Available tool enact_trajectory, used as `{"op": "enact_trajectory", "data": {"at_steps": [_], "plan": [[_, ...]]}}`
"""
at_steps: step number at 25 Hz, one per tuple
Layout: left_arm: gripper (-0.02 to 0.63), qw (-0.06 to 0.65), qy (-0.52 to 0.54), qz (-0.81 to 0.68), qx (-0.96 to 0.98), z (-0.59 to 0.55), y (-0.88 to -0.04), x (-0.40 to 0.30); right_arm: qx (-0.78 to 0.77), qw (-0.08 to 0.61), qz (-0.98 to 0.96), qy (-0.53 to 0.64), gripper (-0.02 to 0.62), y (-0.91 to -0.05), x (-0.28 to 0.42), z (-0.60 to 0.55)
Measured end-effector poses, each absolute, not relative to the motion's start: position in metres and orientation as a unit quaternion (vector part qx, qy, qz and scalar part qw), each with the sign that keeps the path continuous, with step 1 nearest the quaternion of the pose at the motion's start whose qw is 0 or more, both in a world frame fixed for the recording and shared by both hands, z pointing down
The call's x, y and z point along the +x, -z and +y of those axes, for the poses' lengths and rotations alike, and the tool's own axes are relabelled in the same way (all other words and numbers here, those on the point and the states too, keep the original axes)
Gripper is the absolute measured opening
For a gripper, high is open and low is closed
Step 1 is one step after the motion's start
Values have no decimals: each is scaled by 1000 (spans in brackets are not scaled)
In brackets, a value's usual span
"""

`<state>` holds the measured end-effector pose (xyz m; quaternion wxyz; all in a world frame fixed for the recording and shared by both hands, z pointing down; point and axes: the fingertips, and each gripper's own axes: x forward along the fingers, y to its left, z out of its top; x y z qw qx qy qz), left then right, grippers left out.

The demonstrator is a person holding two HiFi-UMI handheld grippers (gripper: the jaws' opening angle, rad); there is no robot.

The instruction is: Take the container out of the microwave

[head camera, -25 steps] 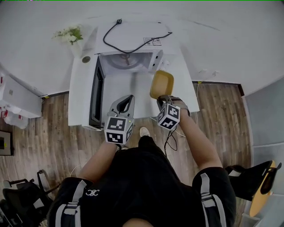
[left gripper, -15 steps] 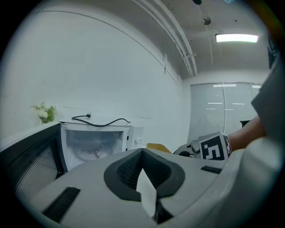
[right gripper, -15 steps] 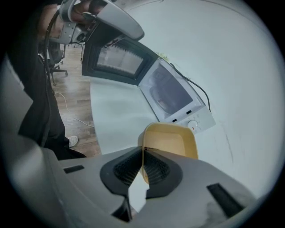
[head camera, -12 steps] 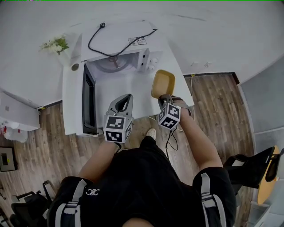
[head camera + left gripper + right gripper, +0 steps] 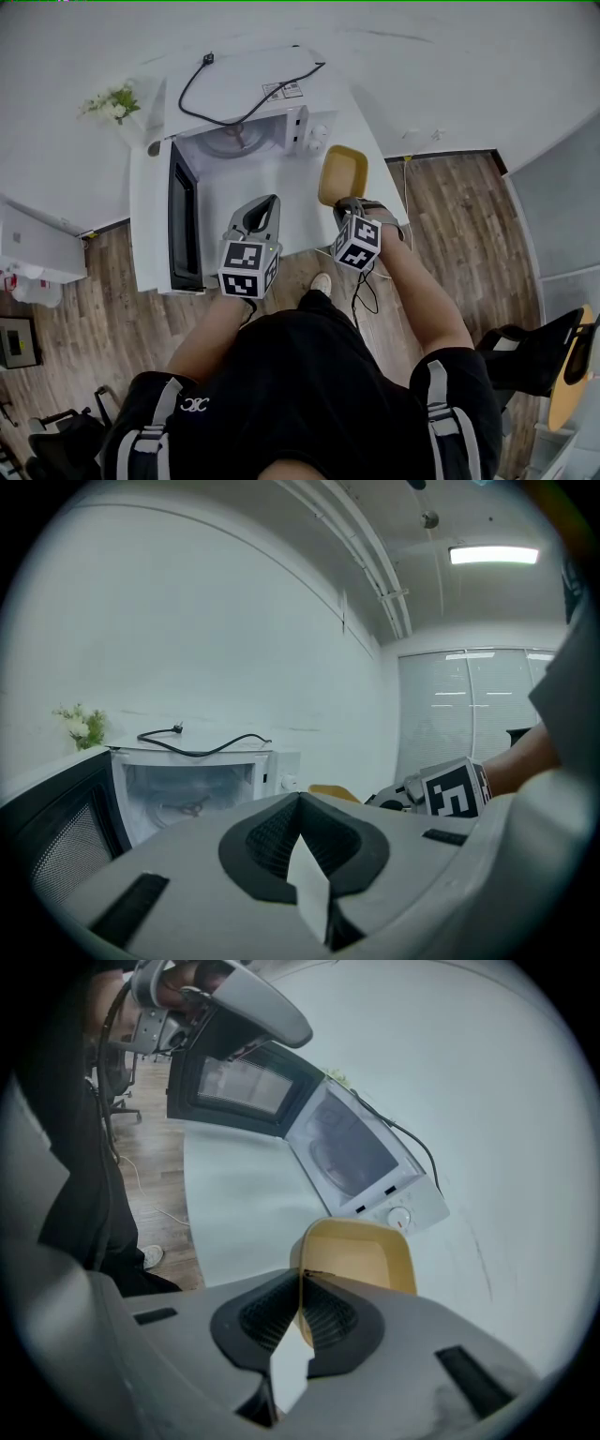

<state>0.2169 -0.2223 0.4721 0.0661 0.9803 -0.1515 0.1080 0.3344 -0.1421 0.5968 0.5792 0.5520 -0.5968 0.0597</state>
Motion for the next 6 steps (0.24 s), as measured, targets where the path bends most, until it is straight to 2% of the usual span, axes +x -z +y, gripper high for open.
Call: {"op": "enact_trajectory", "data": {"at_steps": [6], "plan": [[14, 69, -105, -156, 980, -227, -470, 219, 546, 583, -599, -56, 17, -596, 335, -146]]}}
